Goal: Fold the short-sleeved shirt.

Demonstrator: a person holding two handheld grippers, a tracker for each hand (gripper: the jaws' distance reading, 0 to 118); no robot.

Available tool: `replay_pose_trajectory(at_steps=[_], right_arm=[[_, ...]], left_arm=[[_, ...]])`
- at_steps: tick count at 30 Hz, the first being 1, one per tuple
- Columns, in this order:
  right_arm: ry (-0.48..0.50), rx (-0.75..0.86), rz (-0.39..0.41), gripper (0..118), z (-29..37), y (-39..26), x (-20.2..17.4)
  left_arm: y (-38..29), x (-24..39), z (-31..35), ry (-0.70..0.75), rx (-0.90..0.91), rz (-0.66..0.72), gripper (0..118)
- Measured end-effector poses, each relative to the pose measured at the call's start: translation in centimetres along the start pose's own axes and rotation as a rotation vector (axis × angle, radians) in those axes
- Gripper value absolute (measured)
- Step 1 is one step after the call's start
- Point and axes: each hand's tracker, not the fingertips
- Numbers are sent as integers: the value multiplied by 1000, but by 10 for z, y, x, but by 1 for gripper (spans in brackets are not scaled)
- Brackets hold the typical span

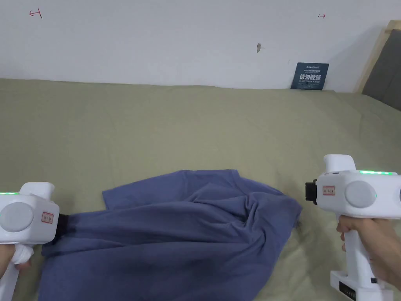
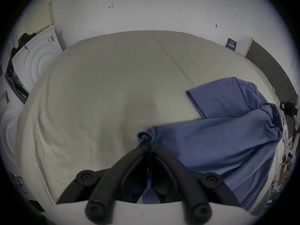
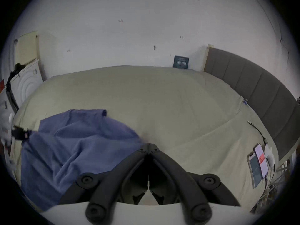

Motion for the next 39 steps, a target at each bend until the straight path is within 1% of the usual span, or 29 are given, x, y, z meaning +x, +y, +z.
replay_pose_trajectory(at_steps=[1,3,4,5,6,7,8,9,11,13,15,16,17,18,19,20,21,22,24,25,27,30,31,34,37,39], right_arm=[[12,-24,-27,0,-8,1,4],[43,-109,-37,3,-25,2,10],[51,-133,-44,19,-31,0,12],[54,-163,-44,60,-37,-3,12],[47,-193,-45,117,-45,-6,13],[21,-72,-64,114,-46,-2,17],[21,-147,-53,106,-51,-5,19],[18,-155,-57,102,-44,-10,9],[40,-180,-92,101,-45,-13,7],[45,-215,-64,91,-55,-16,2],[13,-191,-36,88,-54,-21,-5],[6,-192,-28,82,-50,-20,-7],[5,-185,-24,67,-49,-19,-9],[5,-170,-20,18,-43,-16,-10],[22,-149,-17,3,-36,-14,-11],[-36,-111,-19,3,-27,-13,-14],[7,-132,-23,3,-28,-11,-8],[9,-122,-10,3,-20,-9,-6],[-8,-52,41,3,0,0,-2],[-22,0,59,3,27,2,-8],[8,41,45,3,57,10,-6],[35,93,61,3,97,26,-7],[29,126,80,3,112,30,-9],[50,197,66,3,145,47,-12],[54,245,71,3,172,66,-17],[40,286,82,3,188,79,-22]], left_arm=[[0,0,0,0,0,-1,3],[0,1,-2,0,1,-3,3],[0,0,-2,-1,1,-3,3],[0,0,-3,-3,0,-3,3],[1,-1,-4,-5,-1,-2,3],[1,-1,-5,-7,-3,-2,3],[2,-1,-5,-7,-2,-2,3],[2,-2,-6,-8,-4,-1,3],[2,-1,-8,-8,-5,-1,3],[2,-1,-9,-6,-4,11,3],[1,-1,-11,-5,-3,17,3],[0,-1,-12,-3,1,19,3],[0,-1,-11,-2,3,20,3],[0,-1,-10,-3,6,20,3],[0,-1,-7,-4,7,20,3],[1,-3,-2,-6,9,20,3],[3,-6,5,-5,10,26,3],[4,-12,12,3,10,36,3],[4,-24,34,6,40,41,2],[5,-30,50,1,67,49,2],[7,-36,85,23,122,61,2],[18,-54,132,49,208,93,2],[22,-58,149,55,233,98,2],[32,-65,202,97,315,96,2],[43,-69,246,92,373,104,2],[51,-68,268,97,411,102,2]])
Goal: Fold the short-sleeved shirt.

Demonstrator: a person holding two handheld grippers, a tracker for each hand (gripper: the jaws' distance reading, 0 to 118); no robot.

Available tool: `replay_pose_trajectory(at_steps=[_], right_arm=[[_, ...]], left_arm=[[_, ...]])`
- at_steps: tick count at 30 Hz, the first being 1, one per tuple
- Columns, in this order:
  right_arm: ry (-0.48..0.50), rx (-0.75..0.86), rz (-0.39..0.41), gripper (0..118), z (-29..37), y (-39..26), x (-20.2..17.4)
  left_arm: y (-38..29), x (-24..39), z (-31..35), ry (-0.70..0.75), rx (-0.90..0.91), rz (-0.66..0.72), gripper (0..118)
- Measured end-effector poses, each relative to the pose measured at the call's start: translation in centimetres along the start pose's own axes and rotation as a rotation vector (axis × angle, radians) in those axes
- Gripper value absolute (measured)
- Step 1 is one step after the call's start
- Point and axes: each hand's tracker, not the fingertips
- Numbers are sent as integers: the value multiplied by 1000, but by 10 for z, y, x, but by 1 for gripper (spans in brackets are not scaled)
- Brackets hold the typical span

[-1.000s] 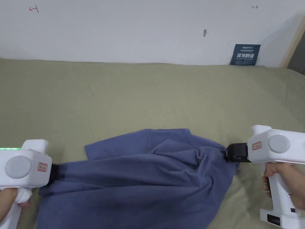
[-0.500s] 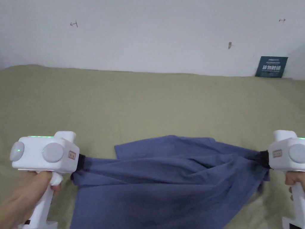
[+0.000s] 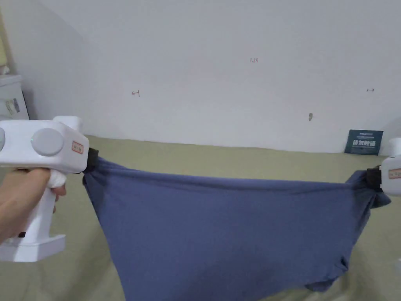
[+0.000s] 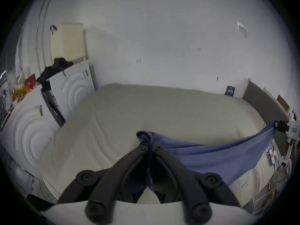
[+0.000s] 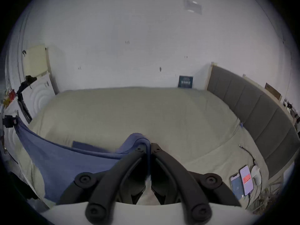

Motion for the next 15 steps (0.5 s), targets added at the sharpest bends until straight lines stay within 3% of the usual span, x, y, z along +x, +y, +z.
replay_pose_trajectory(at_steps=[7,15], right_arm=[[-46,104,4,3,20,61,-4],[-108,158,26,3,-16,133,-8]], left_arm=[[60,14,20,47,86,3,2],[129,43,-17,117,146,4,2]])
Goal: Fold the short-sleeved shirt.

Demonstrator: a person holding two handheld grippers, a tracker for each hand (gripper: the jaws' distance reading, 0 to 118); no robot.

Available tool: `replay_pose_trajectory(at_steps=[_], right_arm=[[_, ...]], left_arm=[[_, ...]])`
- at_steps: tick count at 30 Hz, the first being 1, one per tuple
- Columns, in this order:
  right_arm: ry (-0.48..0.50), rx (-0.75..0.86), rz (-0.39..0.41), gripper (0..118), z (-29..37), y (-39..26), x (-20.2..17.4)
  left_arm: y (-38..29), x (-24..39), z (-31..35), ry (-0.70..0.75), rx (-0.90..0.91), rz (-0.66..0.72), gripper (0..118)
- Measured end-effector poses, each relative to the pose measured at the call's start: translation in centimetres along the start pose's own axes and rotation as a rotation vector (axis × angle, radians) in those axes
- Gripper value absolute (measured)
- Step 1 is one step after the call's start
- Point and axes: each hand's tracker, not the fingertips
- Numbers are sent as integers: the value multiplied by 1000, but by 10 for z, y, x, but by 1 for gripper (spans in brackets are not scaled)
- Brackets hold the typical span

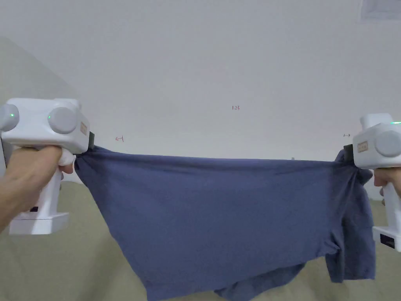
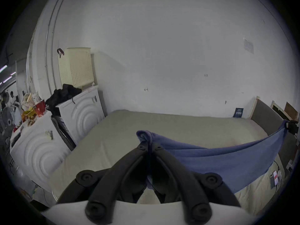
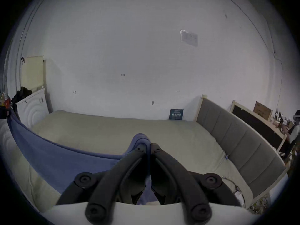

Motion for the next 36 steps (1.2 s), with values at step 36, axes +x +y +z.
replay_pose_trajectory(at_steps=[36], right_arm=[[19,-244,-23,3,-58,-213,-13]], left_arm=[[-212,10,-93,5,-251,-66,2]])
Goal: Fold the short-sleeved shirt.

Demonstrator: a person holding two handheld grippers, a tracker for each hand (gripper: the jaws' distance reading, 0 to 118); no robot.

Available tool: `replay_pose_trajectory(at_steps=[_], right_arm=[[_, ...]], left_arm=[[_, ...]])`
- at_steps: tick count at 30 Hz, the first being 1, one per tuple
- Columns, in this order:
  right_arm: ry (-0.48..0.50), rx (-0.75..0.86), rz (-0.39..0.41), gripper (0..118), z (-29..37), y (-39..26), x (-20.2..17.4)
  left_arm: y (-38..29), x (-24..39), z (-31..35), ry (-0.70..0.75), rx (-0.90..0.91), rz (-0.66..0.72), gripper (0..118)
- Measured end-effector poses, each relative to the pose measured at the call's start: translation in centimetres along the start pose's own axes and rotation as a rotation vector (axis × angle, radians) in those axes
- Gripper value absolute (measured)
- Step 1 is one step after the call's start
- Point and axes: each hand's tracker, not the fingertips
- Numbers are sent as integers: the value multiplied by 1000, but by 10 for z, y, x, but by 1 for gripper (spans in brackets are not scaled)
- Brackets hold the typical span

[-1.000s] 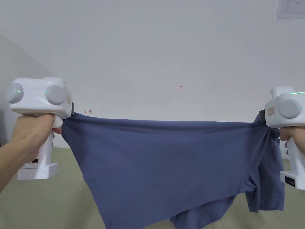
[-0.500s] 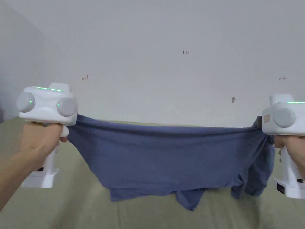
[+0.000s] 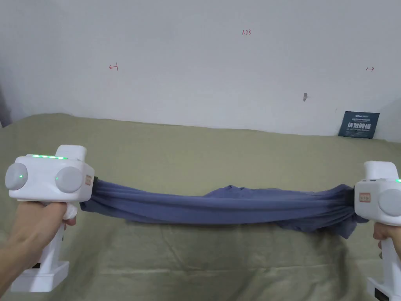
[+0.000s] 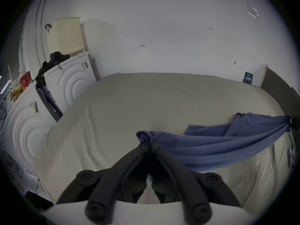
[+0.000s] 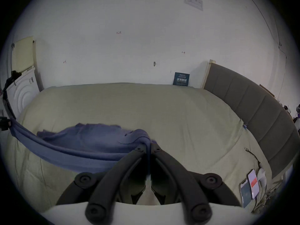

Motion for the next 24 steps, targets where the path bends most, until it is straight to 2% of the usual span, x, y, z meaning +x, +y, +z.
replay_pose_trajectory(at_steps=[4,10,14,16,18,24], right_arm=[[17,-24,-3,3,38,-44,10],[23,-61,-15,3,95,-124,25],[6,-86,27,3,129,-174,23],[1,-94,38,3,136,-193,28],[28,-123,11,3,144,-205,33],[26,-151,5,3,139,-220,34]], left_arm=[[-46,-9,35,-23,-25,-46,2],[-128,-26,75,-67,-78,-18,2],[-178,-29,98,-39,-86,-52,2],[-197,-35,105,-72,-116,5,2],[-209,-42,110,-91,-136,47,2],[-220,-44,109,-101,-168,31,2]])
